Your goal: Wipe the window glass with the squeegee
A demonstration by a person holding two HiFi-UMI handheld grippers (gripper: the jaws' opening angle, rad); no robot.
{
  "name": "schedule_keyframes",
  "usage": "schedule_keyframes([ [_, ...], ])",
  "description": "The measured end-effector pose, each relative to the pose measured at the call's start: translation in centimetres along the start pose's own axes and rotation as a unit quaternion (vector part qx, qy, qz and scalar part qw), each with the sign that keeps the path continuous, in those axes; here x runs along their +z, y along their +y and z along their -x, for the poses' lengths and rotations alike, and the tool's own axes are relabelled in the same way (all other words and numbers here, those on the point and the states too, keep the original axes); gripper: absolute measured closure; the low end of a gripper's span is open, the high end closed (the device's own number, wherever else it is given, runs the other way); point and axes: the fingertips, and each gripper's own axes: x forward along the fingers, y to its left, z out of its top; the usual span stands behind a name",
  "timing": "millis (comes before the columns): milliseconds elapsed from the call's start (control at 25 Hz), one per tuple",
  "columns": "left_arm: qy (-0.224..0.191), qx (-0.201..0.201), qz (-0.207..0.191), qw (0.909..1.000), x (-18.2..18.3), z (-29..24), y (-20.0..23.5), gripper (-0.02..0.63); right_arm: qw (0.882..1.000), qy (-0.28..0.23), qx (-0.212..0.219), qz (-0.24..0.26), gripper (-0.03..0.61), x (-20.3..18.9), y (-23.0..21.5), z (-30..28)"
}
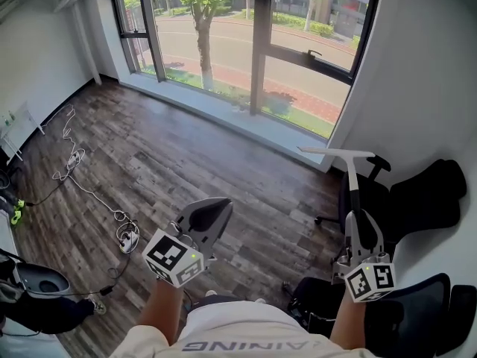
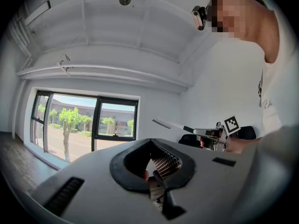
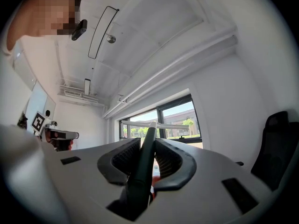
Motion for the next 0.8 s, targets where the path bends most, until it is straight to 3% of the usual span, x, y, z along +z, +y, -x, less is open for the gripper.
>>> schedule_keyframes([
  [480, 0.029, 0.023, -0.005, 0.9993, -1.5, -4.1, -2.8, 0.597, 0.999, -0.002, 0.009, -0.053, 0.479, -2.8, -6.3, -0.5],
  [800, 0.025, -0.001, 0.009, 0.9997, -3.6, -9.2, 1.7, 0.597, 0.999, 0.013, -0.017, -0.035, 0.479, -4.6, -8.5, -5.4],
])
